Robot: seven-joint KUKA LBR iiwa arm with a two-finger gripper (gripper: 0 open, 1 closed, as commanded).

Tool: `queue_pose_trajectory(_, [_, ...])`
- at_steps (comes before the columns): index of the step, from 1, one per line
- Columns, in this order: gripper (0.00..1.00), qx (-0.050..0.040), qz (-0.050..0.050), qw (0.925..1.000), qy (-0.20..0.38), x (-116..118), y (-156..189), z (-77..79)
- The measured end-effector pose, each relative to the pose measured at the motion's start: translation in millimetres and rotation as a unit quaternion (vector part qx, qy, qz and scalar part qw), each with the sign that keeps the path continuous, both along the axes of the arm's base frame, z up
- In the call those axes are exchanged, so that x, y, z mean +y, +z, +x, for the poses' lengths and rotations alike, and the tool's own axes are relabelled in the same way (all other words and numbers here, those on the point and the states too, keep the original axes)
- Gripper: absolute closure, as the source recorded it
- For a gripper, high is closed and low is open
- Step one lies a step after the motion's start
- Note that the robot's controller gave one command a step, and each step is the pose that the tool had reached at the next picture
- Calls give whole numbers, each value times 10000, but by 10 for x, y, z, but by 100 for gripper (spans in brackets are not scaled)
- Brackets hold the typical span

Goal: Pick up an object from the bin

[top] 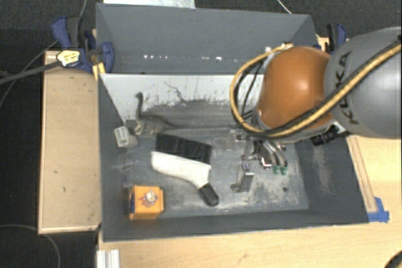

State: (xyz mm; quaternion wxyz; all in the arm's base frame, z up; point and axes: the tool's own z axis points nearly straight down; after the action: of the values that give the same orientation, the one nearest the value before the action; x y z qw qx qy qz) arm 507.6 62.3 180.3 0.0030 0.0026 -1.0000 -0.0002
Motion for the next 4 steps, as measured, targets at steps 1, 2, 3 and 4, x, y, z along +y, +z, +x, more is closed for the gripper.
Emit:
queue_pose_trajectory(1, [0,-42,3,10000,-15,-3,43,18])
queue_pose_trajectory(2, [0,23,17,9991,421,804,-805,140])
queue_pose_trajectory(3, [100,-69,11,9920,-1264,514,-873,259])
queue_pose_trajectory(4, [100,-69,11,9919,-1269,514,-874,259])
